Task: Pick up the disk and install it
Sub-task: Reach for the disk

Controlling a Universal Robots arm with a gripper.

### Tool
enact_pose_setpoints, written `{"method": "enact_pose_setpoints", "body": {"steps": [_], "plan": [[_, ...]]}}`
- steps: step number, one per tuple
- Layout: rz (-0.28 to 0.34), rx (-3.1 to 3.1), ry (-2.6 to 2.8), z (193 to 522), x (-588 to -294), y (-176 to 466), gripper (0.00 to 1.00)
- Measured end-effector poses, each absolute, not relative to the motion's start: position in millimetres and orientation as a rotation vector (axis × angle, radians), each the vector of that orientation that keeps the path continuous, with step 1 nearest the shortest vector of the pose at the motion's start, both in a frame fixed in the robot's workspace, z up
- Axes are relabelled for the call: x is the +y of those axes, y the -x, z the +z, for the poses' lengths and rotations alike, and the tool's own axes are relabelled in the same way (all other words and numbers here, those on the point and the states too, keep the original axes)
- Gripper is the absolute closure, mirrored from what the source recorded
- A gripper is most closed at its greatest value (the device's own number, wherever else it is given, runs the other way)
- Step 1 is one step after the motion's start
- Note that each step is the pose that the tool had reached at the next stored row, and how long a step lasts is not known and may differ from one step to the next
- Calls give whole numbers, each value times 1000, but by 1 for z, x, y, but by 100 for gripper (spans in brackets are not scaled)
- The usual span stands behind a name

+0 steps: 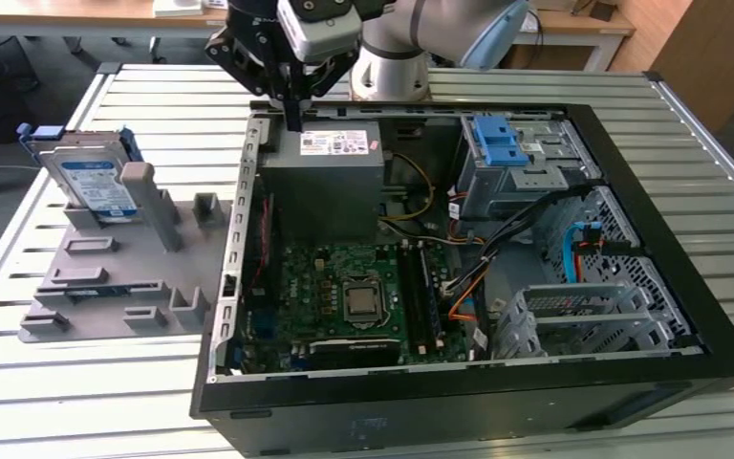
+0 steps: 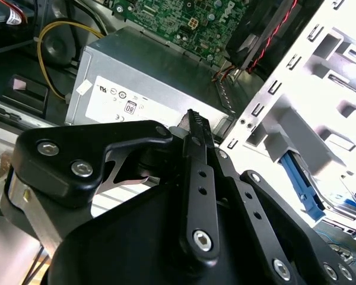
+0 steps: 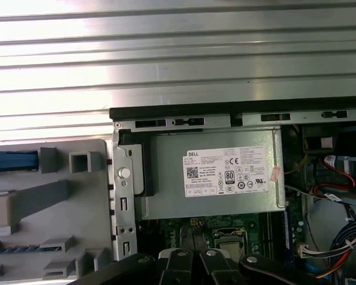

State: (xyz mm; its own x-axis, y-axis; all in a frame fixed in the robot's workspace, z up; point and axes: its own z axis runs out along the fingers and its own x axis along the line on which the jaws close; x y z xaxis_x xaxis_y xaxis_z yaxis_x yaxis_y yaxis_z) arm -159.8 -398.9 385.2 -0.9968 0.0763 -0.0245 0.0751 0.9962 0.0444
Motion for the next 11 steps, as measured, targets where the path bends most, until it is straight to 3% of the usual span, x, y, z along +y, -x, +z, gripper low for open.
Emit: {"method": "enact_pose_setpoints", "body": {"steps": [11], "plan": [[68,3112,-118,385,-399,162,89]]}}
